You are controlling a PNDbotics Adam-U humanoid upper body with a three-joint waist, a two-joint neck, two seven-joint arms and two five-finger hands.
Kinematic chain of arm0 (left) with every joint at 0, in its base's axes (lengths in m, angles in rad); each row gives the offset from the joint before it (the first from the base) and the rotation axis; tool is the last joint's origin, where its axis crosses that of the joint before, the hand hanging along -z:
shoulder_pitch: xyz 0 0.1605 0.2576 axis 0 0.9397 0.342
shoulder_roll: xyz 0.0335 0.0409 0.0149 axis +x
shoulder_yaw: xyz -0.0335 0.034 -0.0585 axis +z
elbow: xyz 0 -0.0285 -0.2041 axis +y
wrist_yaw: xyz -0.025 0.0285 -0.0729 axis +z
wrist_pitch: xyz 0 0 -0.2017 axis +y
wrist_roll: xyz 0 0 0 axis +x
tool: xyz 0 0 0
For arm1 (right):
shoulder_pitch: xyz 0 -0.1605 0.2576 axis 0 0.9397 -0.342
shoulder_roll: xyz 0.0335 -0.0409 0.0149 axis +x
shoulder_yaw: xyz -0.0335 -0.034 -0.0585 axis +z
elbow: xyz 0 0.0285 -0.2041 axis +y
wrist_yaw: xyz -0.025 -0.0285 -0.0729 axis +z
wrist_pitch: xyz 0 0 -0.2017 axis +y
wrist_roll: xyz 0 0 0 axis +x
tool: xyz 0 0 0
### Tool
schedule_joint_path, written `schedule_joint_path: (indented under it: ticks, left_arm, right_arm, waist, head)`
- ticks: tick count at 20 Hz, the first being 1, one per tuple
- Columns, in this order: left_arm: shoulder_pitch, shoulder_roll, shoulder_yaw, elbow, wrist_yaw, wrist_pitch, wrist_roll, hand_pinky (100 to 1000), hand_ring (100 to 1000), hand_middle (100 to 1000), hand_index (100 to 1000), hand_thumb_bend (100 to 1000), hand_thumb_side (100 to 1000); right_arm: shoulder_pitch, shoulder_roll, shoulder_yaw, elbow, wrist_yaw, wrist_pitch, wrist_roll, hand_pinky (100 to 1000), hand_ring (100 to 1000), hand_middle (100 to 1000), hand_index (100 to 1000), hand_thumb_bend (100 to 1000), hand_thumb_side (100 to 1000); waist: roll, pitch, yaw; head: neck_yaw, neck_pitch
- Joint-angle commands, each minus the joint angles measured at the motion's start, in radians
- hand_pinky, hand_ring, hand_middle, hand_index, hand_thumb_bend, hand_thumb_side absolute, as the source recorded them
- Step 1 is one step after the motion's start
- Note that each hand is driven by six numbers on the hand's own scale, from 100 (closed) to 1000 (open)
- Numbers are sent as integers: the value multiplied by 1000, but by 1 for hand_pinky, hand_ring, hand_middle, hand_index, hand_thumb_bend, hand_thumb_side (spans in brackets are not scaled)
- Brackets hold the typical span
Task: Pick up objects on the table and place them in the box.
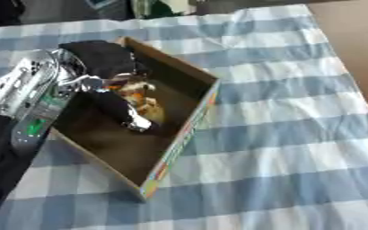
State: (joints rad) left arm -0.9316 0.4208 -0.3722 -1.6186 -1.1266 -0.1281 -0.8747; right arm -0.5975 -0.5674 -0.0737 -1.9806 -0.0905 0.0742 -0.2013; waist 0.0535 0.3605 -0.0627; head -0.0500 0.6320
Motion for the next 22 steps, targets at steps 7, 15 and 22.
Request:
schedule_joint_path:
  ticks: [7,15,22]
  left_arm:
    - [-31,-10,89,-73,43,68,140,725,873,844,939,619,1000]
    - [-43,-30,180,-195,223,194,507,648,798,779,895,469,1000]
    - [-32,-33,224,-234,377,293,745,553,708,683,820,114,1000]
  right_arm:
    - [-5,-16,-13,-19,-6,3,-7,747,880,630,822,100,574]
    - [-8,-15,-14,-19,-6,3,-12,747,879,630,822,100,574]
    - [-8,-13,-16,-19,-5,3,-18,747,879,630,821,100,574]
  waist:
    - [-6,-26,0]
    - [-10,-31,5]
    - [-15,-33,7]
  head:
    - [-4,-3]
    - [-8,3]
    - [-10,1]
